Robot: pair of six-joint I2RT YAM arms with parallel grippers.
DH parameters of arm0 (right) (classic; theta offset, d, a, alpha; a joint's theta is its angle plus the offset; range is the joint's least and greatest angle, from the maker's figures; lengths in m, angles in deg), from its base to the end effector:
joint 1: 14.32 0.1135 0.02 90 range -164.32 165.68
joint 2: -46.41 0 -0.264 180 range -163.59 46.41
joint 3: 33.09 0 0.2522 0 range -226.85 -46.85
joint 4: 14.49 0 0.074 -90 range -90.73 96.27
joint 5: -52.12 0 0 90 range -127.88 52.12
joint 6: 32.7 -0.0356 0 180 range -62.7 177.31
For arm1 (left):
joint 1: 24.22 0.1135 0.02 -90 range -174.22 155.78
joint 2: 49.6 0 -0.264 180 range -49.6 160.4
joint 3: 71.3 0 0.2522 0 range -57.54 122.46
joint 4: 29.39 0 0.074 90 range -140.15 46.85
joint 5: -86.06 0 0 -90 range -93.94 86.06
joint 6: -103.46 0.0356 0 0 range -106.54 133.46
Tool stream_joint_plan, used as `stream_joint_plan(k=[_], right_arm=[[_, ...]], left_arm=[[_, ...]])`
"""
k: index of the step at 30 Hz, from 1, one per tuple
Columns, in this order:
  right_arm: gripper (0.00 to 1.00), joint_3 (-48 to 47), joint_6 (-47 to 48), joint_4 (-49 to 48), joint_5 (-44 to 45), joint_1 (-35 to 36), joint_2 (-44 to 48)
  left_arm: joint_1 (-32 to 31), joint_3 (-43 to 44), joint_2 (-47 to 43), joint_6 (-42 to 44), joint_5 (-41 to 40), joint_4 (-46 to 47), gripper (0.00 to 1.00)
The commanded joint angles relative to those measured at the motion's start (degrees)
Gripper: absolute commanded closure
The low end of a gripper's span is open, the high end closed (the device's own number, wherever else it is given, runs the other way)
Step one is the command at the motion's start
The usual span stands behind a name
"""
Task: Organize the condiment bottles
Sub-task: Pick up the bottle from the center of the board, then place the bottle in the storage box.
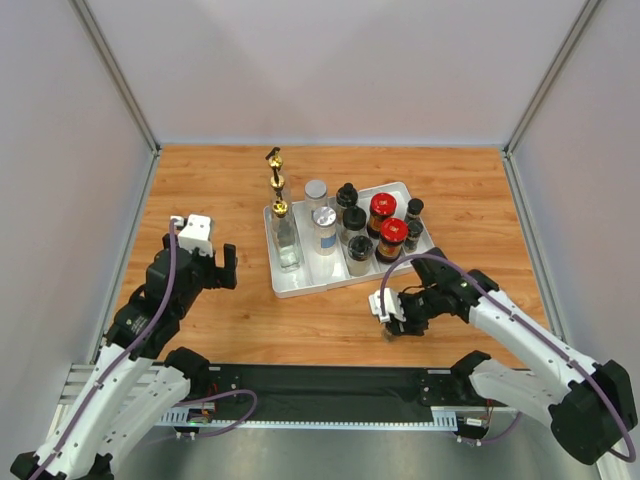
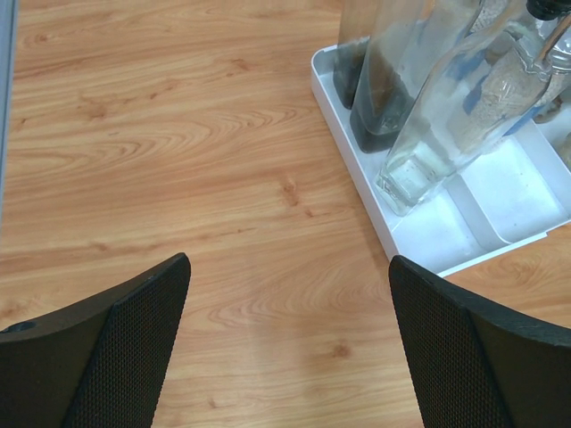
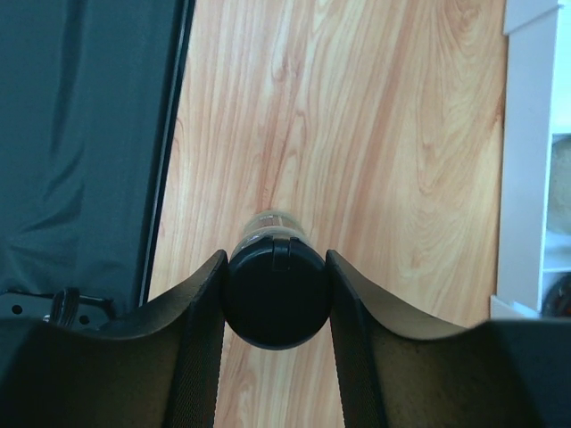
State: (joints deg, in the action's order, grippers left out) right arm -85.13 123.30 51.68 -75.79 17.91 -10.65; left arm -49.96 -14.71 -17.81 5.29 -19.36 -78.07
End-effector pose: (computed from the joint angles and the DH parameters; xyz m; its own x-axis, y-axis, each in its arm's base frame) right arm 0.1242 0.1042 0.2164 0.2118 -0.7185 -0.6625 -0.9708 -0.2327 -0.0580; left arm 0.1154 -0.0451 0.3145 -0.3893 0.0356 -0.9204 0.1458 0.9890 -0.0234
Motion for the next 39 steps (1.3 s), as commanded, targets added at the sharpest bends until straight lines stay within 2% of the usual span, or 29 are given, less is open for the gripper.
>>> stream_joint_plan(k=[1, 4, 5, 7, 11, 16, 25, 39], right_arm=[[0.86, -1.6, -4.0, -0.8, 4.3, 0.3, 3.0], [0.99, -3.1, -10.1, -4.3, 7.7, -1.3, 5.7], [1.0, -4.1, -13.7, -5.2, 8.0, -4.2, 6.7], [1.0, -5.4, -15.4, -5.7, 6.2, -8.6, 6.9], [1.0, -8.8, -18.4, -5.7, 0.4, -23.7, 4.9], [1.0, -12.8, -21.9, -6.7, -6.2, -37.1, 2.0], [1.0, -14.5, -32.4, -19.9, -1.9, -39.6, -4.5], [1.0, -17.2, -33.3, -26.8, 0.8, -39.5, -16.5]], left_arm=[[0.3, -0.3, -0.9, 1.1, 1.1, 1.9, 0.0], [0.3, -0.4, -1.3, 1.0, 1.1, 1.8, 0.0], [0.3, -0.4, -1.5, 1.0, 1.2, 1.9, 0.0], [0.3, -0.4, -1.8, 1.0, 1.2, 1.8, 0.0], [0.3, -0.5, -2.1, 1.0, 2.1, 2.0, 0.0], [0.3, -0.5, -2.3, 1.0, 2.8, 2.1, 0.0], [0.3, -0.6, -2.5, 1.0, 2.8, 2.1, 0.0], [0.3, -0.5, -2.3, 1.1, 2.8, 2.2, 0.0]])
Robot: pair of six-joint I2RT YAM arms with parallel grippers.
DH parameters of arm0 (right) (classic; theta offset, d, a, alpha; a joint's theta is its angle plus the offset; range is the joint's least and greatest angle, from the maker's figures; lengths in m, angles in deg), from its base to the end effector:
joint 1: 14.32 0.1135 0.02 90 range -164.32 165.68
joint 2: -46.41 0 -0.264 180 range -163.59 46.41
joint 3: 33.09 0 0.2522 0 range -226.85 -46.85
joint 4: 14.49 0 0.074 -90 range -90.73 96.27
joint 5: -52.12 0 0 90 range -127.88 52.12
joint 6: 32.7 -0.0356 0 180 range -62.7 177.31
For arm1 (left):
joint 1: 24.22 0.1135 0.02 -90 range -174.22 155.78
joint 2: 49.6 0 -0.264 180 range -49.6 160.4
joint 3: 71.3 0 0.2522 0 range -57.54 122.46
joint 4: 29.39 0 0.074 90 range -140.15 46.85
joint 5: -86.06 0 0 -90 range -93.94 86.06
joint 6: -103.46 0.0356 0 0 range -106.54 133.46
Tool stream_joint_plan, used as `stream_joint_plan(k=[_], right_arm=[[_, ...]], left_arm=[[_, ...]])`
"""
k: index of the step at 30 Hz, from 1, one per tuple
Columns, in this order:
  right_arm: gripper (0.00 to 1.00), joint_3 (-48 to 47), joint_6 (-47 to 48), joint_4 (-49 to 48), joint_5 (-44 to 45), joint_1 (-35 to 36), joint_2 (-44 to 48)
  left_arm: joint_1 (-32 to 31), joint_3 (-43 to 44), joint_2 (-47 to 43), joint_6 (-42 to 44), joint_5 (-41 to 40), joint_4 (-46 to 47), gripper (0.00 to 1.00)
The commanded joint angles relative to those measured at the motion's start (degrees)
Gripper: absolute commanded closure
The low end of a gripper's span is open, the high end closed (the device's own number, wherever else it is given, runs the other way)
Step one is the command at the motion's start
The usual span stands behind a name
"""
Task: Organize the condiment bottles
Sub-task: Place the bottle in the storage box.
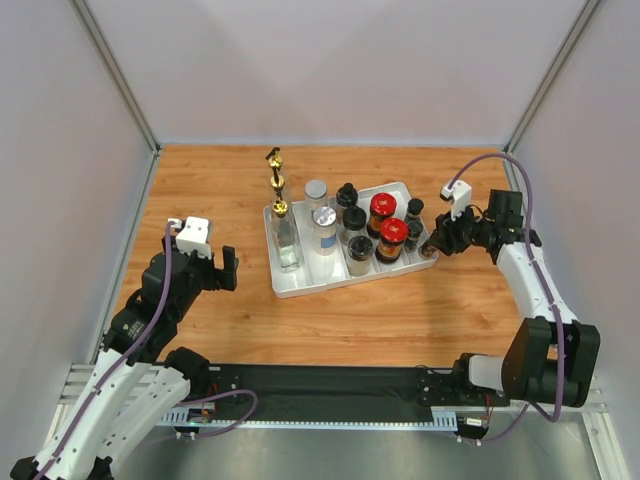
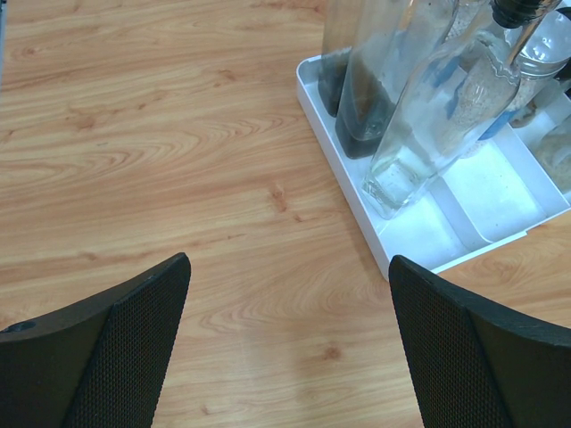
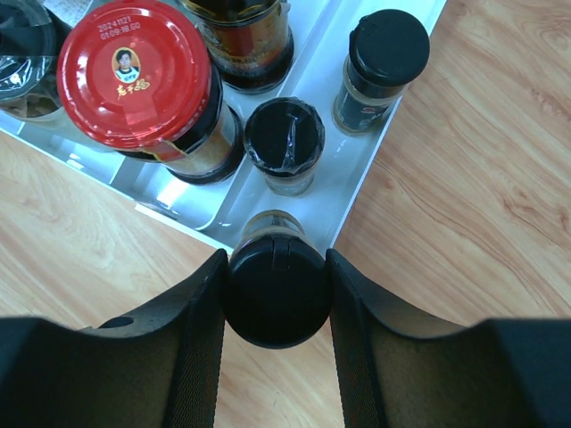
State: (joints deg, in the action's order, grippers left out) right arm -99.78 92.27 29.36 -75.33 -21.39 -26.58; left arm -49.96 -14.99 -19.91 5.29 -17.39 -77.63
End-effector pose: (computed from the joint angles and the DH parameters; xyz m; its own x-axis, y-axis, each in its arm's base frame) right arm 0.2597 -0.0104 0.2598 -0.4587 -0.4016 -0.7927 -0.6735 0.7391 0.0153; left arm 0.1091 -0.0434 0.3172 -0.3609 0.0205 -0.9324 0.1781 0.9829 -0.0473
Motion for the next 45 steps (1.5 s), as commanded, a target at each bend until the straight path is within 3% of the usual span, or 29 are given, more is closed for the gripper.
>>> stream_joint_plan(k=[1, 11, 15, 20, 23, 26, 27, 32, 35, 40, 45], right_arm=[[0.99, -2.4, -2.3, -4.9, 0.4, -0.1, -1.3], [0.96, -1.0, -0.8, -8.1, 4.0, 2.9, -6.2], [0.83, -0.4, 0.9, -7.3, 4.9, 3.1, -7.2], [0.75, 0.2, 2.5, -6.3, 5.0, 3.1, -8.4], [0.64, 0.8, 3.4, -6.5, 5.4, 3.3, -8.7], [0.49, 0.9, 3.8, -5.9, 5.1, 3.3, -8.6], [0.38, 1.2, 3.9, -5.9, 5.0, 3.3, -8.1], [0.18, 1.2, 3.5, -5.3, 4.4, 3.2, -5.4], [0.0, 0.5, 2.7, -4.2, 5.8, 3.2, -2.3], [0.0, -0.5, -1.5, -3.2, 8.3, 0.6, 5.8], [0.0, -1.7, -15.8, -5.7, 15.6, -2.5, 13.2]], left_arm=[[0.3, -0.3, -0.2, 1.0, 0.8, 1.8, 0.0], [0.3, -0.3, -0.2, 1.3, 1.0, 1.9, 0.0], [0.3, -0.3, -0.3, 1.2, 1.0, 1.9, 0.0], [0.3, -0.3, -0.4, 1.3, 1.1, 1.9, 0.0], [0.3, -0.3, -0.7, 1.3, 1.2, 1.9, 0.0], [0.3, -0.3, -0.9, 1.3, 1.2, 1.8, 0.0], [0.3, -0.3, -0.9, 1.3, 1.2, 1.8, 0.0], [0.3, -0.4, -0.8, 1.4, 1.1, 2.0, 0.0], [0.3, -0.4, -0.8, 1.4, 0.6, 2.0, 0.0], [0.3, -0.4, -1.2, 1.3, -0.7, 2.3, 0.0], [3.2, -0.3, 0.0, 0.8, 1.3, 2.8, 0.0]])
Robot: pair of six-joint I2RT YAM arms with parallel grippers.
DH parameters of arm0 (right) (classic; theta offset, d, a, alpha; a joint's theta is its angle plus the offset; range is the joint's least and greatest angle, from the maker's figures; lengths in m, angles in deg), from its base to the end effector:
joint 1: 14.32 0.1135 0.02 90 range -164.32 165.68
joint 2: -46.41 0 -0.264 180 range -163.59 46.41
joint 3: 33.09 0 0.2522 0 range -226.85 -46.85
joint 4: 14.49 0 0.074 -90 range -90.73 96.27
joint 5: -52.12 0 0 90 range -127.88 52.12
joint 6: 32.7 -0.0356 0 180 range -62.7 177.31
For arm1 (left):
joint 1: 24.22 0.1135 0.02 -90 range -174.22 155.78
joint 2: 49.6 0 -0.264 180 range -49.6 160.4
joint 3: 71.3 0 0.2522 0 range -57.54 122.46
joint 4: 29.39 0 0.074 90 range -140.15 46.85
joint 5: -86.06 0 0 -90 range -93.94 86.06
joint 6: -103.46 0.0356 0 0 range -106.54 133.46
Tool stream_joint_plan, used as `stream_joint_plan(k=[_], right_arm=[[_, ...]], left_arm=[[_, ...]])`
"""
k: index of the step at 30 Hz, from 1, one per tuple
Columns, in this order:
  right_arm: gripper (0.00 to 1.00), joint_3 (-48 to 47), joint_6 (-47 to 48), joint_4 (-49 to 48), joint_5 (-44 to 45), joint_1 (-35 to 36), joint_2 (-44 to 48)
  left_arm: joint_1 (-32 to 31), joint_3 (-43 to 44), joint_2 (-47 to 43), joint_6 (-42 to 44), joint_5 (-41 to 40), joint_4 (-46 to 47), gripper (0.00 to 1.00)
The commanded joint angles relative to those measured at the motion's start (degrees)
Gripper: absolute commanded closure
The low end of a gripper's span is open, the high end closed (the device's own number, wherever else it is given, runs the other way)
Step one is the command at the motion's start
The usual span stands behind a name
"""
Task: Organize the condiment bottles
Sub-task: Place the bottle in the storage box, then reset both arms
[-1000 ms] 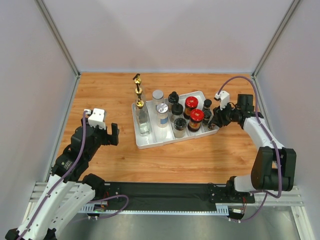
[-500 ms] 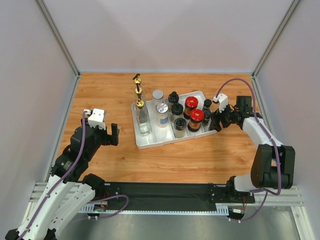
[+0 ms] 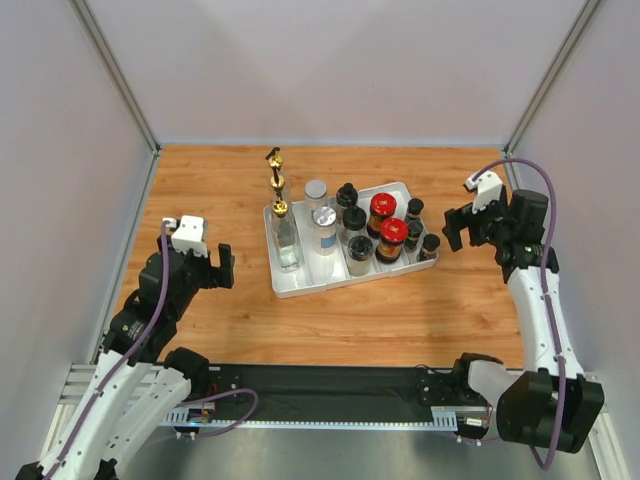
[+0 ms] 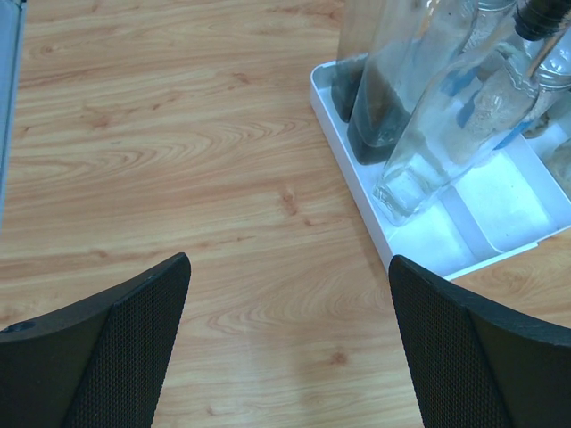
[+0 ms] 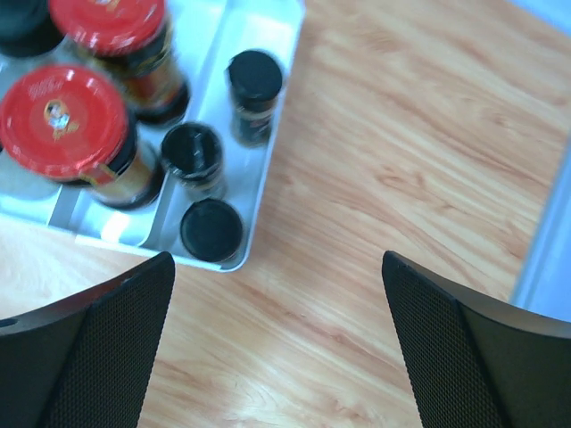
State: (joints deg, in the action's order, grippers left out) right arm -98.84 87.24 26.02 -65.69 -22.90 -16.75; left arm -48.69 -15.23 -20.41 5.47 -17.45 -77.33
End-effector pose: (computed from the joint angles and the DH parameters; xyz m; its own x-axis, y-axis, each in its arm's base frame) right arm 0.2358 -0.0188 0.2956 -0.4108 -0.3845 -0.8267 -0.5043 0.8512 -0.1453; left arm 0.1089 -0.0404 0.3172 -0.3523 0.0118 -0.9358 0.1569 0.9865 -0.0466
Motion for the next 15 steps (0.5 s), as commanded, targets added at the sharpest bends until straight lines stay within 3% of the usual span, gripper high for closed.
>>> stream_joint_plan(k=[1, 9, 15], right_arm=[[0.0, -2.9, -12.6, -2.6, 7.5, -1.1, 4.2], [0.0, -1.1, -26.7, -4.5, 20.3, -1.2, 10.2], [0.0, -1.6, -36.3, -5.0, 31.7, -1.2, 10.9]], left_arm=[[4.8, 0.1, 1.2, 0.1, 2.4, 2.8, 0.0], [20.0, 2.3, 6.8, -3.6, 11.5, 3.8, 0.0], [23.2, 2.1, 8.7, -0.8, 6.5, 5.1, 0.0]])
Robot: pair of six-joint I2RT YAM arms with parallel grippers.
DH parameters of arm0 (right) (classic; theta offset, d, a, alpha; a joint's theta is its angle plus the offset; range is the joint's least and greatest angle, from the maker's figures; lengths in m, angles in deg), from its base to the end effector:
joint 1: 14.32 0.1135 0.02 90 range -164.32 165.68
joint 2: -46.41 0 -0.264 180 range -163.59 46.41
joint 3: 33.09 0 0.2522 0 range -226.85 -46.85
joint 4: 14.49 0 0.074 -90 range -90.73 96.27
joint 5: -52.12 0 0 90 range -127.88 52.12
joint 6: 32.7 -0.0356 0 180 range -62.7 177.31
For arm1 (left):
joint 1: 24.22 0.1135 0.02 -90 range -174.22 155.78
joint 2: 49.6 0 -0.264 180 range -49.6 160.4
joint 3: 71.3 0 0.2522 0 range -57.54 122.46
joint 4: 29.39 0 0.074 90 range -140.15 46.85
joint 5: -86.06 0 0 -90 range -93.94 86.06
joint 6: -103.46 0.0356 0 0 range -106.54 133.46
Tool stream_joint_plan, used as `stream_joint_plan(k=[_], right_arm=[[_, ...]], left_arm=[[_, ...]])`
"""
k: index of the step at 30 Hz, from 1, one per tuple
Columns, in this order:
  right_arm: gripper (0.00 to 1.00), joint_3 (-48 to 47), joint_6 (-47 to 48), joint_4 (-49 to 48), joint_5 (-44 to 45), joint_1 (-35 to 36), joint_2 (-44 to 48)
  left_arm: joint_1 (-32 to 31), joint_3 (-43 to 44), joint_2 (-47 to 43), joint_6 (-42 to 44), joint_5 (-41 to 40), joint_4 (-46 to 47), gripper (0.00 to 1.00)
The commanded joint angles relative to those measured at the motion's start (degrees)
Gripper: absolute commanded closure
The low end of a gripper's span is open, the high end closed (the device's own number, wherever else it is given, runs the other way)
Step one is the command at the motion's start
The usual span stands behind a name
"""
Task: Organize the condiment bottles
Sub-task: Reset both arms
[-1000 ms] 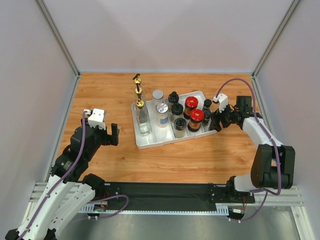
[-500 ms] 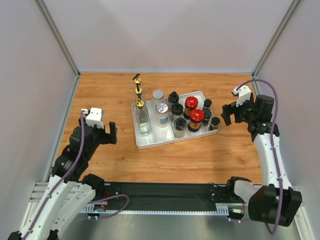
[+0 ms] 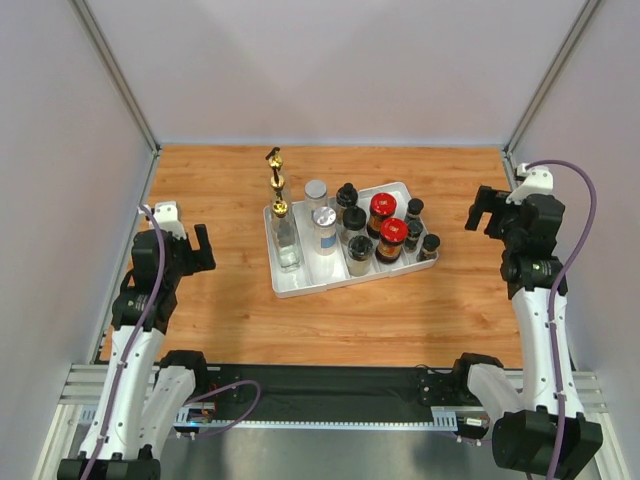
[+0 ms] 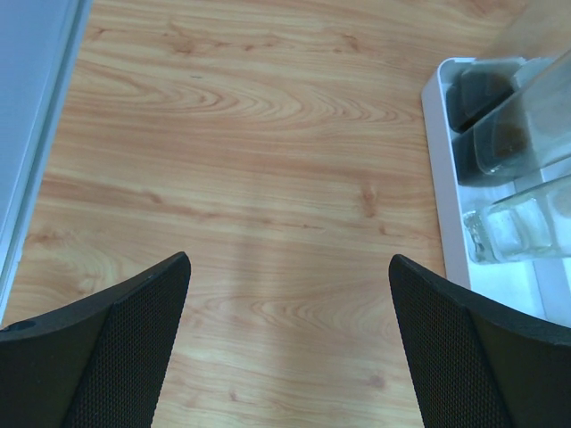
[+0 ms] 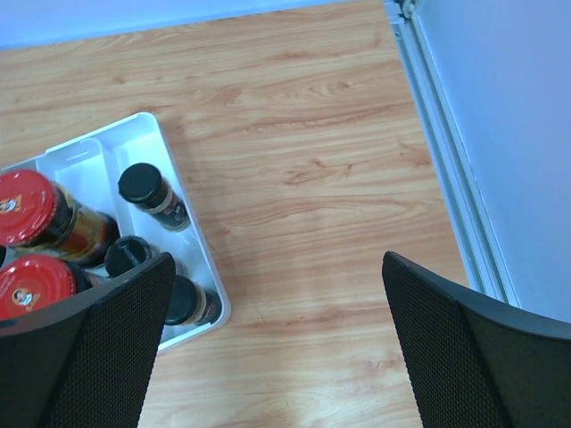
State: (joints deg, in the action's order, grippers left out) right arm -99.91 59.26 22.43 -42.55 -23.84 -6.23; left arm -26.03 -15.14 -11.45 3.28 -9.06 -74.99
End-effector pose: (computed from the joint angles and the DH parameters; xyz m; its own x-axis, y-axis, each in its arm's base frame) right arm 0.2029 -0.0311 0.3428 -0.3841 0.0299 -0.9228 0.0777 0.9970 -0.0001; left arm 0.1493 -0.0015 0.3039 -0.4472 -0.1620 -0.8796 -0.1287 0.9849 -0.1160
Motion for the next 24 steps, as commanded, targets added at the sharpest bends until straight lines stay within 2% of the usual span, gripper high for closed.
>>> stream_joint_plan(k=[1, 7, 24], right_arm=[[0.0, -0.9, -9.2, -1.1, 9.0, -0.2, 0.3], [0.0, -0.5, -9.7, -1.0, 12.1, -0.2, -0.7], [0.0, 2.8, -6.4, -3.9, 10.9, -0.2, 0.6]], left_arm=[[0.5, 1.2, -0.7, 2.2, -2.9, 2.7, 0.0], [0.5, -1.3, -4.6, 3.9, -0.9, 4.1, 0.0], [0.5, -1.3, -4.3, 4.4, 1.1, 3.7, 0.0]])
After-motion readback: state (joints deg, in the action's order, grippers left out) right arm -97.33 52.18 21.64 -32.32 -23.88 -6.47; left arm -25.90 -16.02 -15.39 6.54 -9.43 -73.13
